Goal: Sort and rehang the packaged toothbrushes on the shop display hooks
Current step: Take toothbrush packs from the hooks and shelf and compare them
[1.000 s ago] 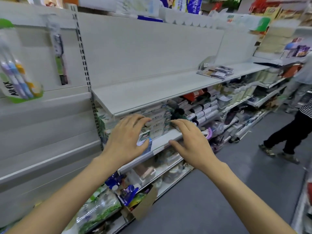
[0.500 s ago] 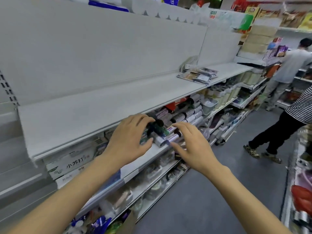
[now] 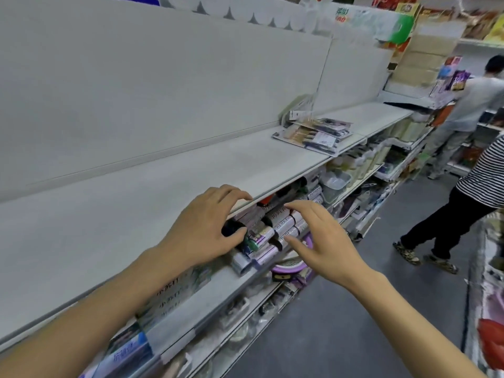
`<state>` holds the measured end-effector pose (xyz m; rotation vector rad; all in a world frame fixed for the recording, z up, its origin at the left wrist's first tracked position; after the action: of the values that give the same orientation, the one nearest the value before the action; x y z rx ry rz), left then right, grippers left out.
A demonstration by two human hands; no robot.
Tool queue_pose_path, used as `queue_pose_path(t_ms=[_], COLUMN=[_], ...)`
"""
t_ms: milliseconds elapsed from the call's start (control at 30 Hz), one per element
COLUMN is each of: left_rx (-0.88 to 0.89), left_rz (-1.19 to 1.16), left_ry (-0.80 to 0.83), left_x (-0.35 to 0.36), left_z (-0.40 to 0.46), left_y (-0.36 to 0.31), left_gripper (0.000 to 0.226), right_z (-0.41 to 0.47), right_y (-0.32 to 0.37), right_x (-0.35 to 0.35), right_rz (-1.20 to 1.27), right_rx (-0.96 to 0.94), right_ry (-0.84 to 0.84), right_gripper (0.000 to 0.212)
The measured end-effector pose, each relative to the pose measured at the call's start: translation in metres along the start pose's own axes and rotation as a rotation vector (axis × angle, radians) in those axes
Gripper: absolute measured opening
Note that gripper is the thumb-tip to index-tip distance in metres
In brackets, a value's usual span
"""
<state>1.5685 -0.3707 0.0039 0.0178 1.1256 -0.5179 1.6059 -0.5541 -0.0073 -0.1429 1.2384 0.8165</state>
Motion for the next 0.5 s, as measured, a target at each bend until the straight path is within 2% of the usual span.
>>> queue_pose_path(t_ms=[133, 367, 500], left_rx=[-0.033, -0.092, -0.183], left_rz=[-0.062, -0.015, 0.028], left_ry=[0.024, 0.034, -0.001], left_x=[0.018, 0.043, 0.065], left_z=[0.029, 0.085, 0.134], left_y=[0.012, 0.016, 0.015], left_gripper=[0.051, 0.049, 0.047], right_z=[0.027, 0.084, 0.13], right_y=[-0.034, -0.108, -0.166], right_x=[0.003, -0.003, -0.016], right_rz=[0.039, 0.053, 0.094], right_rx=[-0.043, -0.145, -0.201], right_ry=[0.016, 0.0, -0.002], right_gripper=[0.054, 0.055, 0.051])
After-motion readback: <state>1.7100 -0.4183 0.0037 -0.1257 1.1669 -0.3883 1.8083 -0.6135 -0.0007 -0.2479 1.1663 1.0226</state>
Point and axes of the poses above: each hand's wrist, its own z-axis towards the middle knuckle, its own x-axis out of the palm, y = z × x, the point moved 10 cm from there along z, towards the middle knuckle, and after that the axes turned 6 degrees about x, right-handed, at the moved point
